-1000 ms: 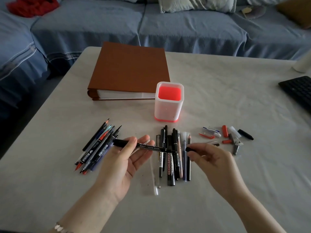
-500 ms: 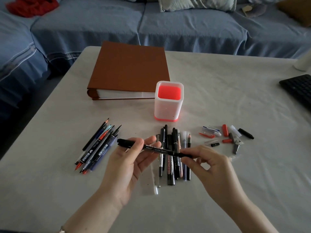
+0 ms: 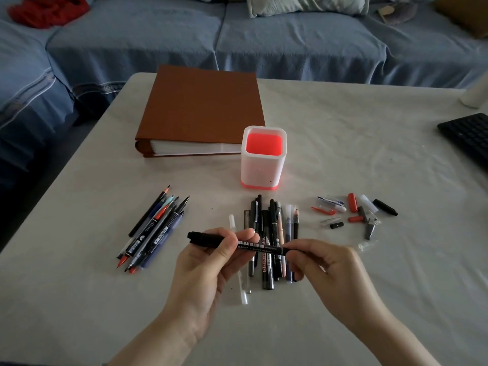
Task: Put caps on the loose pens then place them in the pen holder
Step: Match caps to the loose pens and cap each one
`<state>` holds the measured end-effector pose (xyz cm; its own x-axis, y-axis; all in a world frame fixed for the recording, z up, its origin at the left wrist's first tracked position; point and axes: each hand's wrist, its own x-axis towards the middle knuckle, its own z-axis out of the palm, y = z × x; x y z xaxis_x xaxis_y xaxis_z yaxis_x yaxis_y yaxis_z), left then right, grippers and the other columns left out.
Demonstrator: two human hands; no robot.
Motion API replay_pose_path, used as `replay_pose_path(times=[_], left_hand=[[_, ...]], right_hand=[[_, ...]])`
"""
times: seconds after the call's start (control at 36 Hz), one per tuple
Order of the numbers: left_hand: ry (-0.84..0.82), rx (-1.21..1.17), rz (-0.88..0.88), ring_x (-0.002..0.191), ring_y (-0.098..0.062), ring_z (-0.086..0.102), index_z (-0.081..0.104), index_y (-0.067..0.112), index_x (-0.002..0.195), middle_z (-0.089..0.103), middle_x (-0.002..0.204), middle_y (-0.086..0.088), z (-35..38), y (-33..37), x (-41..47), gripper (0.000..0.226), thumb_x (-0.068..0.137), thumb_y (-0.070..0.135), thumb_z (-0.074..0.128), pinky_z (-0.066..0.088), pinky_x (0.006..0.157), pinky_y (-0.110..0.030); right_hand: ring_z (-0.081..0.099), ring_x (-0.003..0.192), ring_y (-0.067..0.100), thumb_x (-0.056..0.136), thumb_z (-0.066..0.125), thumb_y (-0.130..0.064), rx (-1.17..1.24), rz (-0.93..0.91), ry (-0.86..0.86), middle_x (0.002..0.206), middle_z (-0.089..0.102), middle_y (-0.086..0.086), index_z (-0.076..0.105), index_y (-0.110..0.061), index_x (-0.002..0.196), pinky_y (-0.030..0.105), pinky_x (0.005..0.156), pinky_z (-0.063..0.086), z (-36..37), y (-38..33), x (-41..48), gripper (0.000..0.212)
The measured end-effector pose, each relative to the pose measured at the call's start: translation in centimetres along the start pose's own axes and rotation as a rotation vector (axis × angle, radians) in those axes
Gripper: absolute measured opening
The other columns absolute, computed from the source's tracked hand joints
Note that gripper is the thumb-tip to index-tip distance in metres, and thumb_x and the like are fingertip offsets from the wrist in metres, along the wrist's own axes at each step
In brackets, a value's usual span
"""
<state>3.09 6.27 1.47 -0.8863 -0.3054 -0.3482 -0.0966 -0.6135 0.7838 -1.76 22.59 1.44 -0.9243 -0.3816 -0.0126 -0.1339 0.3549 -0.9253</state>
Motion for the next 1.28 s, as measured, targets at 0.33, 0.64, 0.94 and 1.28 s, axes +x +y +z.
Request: replay_pose_path(times=[0.33,0.64,0.94,1.28], left_hand=[[-0.015,0.316,-0.067,0.072,-0.020,0.071,0.060,0.000,0.082,0.074,0.078,-0.014,0.5,-0.2,1.8,0.005,0.079,0.005,0.061,0.057,0.060,-0.023],[0.112,0.753,0.010,0.078,-0.016,0.069,0.059,0.015,0.097,0.071,0.087,-0.008,-4.6,-0.5,2.3,0.021,0.078,0.015,0.067,0.056,0.072,-0.029],[0.265,1.787,0.481,0.075,-0.040,0.061,0.064,-0.002,0.086,0.065,0.081,-0.019,-9.9,2.1,6.6,0.020,0.068,0.000,0.073,0.050,0.063,-0.044],[0.281,1.900,0.401,0.068,-0.040,0.058,0.062,-0.002,0.073,0.061,0.076,-0.021,-8.9,1.0,8.0,0.011,0.075,0.007,0.069,0.046,0.054,-0.041]], right_hand=[[0.054,0.075,0.004,0.088,0.055,-0.027,-0.260,0.015,-0.242,0.077,0.063,-0.020,0.065,-0.042,0.075,0.013,0.066,0.039,-0.2,1.4,0.7,0.022],[0.052,0.077,-0.012,0.085,0.061,-0.024,-0.350,0.021,-0.433,0.076,0.054,-0.041,0.067,-0.027,0.094,0.006,0.065,0.038,1.8,2.3,1.1,0.012],[0.049,0.057,0.002,0.083,0.062,-0.017,-0.302,0.140,0.077,0.066,0.059,0.000,0.057,-0.026,0.115,0.007,0.056,0.039,1.5,4.5,2.6,0.034],[0.045,0.061,0.003,0.085,0.059,-0.029,-0.475,0.041,-0.071,0.074,0.040,-0.021,0.050,-0.027,0.123,0.021,0.065,0.039,2.6,5.0,2.6,0.038]])
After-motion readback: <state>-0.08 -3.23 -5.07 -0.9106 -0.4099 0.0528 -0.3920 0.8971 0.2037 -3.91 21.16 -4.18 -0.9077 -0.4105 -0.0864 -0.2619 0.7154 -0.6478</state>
